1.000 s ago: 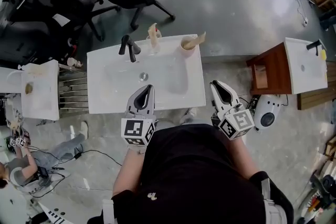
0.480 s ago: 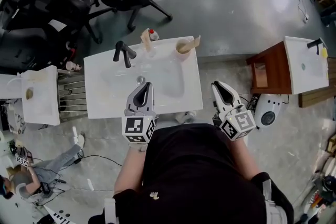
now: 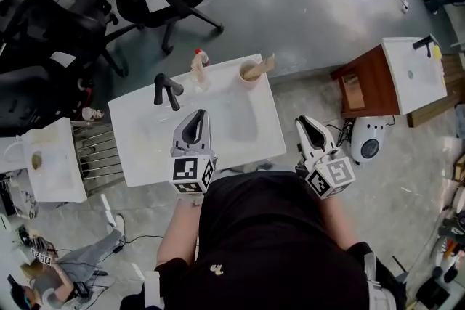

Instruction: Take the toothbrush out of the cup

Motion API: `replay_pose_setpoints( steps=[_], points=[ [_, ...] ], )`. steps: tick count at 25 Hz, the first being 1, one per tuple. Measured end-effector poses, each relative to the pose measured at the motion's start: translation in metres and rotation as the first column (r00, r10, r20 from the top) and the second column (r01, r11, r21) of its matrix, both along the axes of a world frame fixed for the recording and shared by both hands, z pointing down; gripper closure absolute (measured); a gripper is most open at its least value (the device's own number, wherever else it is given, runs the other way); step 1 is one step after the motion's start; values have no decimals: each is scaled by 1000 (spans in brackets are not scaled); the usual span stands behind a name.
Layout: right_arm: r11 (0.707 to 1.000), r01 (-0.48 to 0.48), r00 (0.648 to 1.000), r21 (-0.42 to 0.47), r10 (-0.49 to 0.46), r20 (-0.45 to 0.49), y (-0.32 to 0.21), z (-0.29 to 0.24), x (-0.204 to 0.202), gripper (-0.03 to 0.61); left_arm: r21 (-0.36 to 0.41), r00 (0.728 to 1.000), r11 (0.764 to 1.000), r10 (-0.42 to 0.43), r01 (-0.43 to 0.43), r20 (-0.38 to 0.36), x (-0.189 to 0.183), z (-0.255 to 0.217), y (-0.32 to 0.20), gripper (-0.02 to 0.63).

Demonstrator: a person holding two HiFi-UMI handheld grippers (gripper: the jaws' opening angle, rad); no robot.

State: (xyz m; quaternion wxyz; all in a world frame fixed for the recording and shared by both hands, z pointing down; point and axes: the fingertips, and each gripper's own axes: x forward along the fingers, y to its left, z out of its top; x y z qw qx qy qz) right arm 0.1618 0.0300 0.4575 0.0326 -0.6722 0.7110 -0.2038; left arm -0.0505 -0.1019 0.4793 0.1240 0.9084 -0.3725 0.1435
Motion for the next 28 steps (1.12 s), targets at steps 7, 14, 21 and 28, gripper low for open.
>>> replay_pose_setpoints(
  steps=[7,14,21,28],
  points=[
    [992,-115,993,-42,113,-45,0,-4,-3,511,-28,999,999,37,-37,7,-2,16,-43,588],
    [971,-227,972,-79,220,-84,21,-1,-6,511,-42,999,998,43,-43,-12,2,32,-74,569],
    [934,-337,938,-117,324,-122,42,0,-5,511,-51,998,997,54,-54,-15,15,48,-103,483],
    [895,-423,903,-138,404,-146,61,0,-7,511,-48,999,998,42,-42,10,23,64,-130,453]
  ],
)
